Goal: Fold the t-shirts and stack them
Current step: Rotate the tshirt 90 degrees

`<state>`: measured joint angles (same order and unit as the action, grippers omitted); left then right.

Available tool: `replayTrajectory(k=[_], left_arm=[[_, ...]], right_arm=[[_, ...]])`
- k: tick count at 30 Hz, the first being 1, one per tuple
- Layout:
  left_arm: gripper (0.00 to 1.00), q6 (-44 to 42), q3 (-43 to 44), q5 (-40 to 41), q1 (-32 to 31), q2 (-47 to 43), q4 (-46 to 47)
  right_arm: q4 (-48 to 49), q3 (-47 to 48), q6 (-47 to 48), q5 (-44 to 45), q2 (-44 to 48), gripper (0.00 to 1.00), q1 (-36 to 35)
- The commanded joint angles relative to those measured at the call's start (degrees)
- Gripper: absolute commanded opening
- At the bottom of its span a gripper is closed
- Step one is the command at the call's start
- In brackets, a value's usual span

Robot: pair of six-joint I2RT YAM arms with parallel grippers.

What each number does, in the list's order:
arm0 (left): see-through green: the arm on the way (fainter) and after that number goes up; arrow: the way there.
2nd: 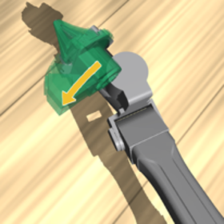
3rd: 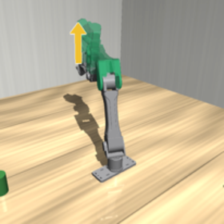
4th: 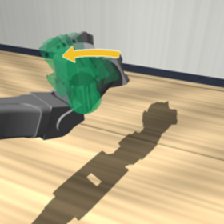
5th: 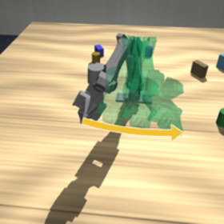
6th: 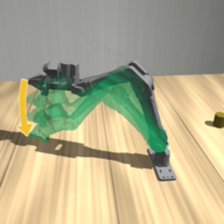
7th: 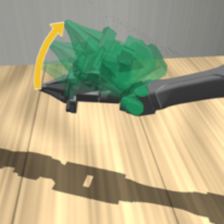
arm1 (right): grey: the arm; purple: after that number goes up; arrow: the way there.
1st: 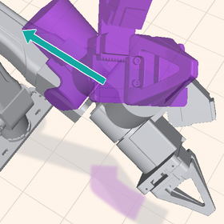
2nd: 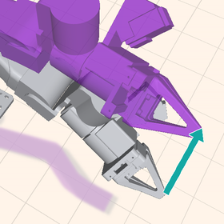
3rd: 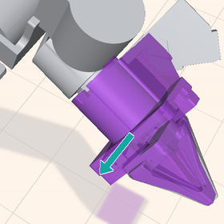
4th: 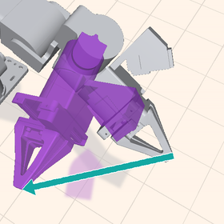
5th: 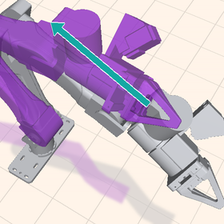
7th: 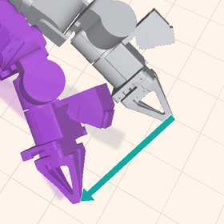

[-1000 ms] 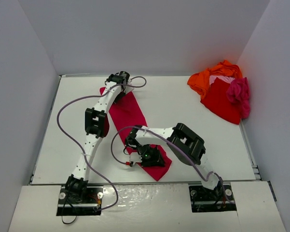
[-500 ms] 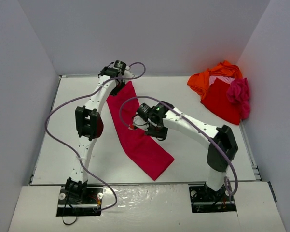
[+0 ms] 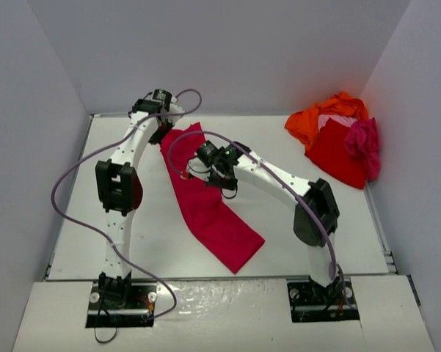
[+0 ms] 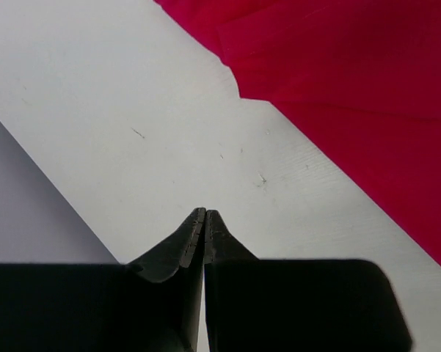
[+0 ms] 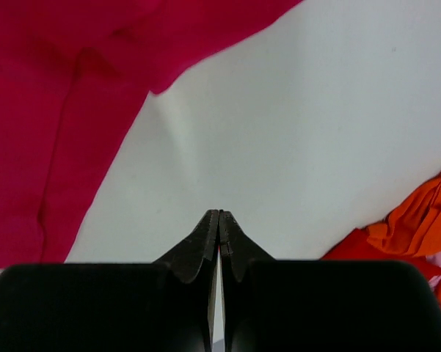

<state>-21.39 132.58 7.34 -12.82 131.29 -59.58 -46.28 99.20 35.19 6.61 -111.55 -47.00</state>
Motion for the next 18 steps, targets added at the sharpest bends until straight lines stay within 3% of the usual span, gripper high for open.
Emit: replayTrajectory(k=[1,6,10,18], left_arm=[[0.00,5.2,0.8,-1.1,4.1,-10.4,3.0],[0.00,10.1,-5.1,-3.3,10.2,-20.2,7.4],[0.00,11.8,-11.9,-5.5,14.4,-29.9,11.8],[0.00,11.8,-26.2,-7.3,15.7,-44.0,15.9]], right_arm=[[1.1,9.9,1.8,1.7,-6.4,0.00,0.5],[0.9,19.3,4.5,2.9,-17.4,0.00,0.8],[1.0,23.0,6.2,1.2,-20.8,0.00,0.9],[0.9,26.9,9.9,-4.0,-24.7,0.00,-1.3]])
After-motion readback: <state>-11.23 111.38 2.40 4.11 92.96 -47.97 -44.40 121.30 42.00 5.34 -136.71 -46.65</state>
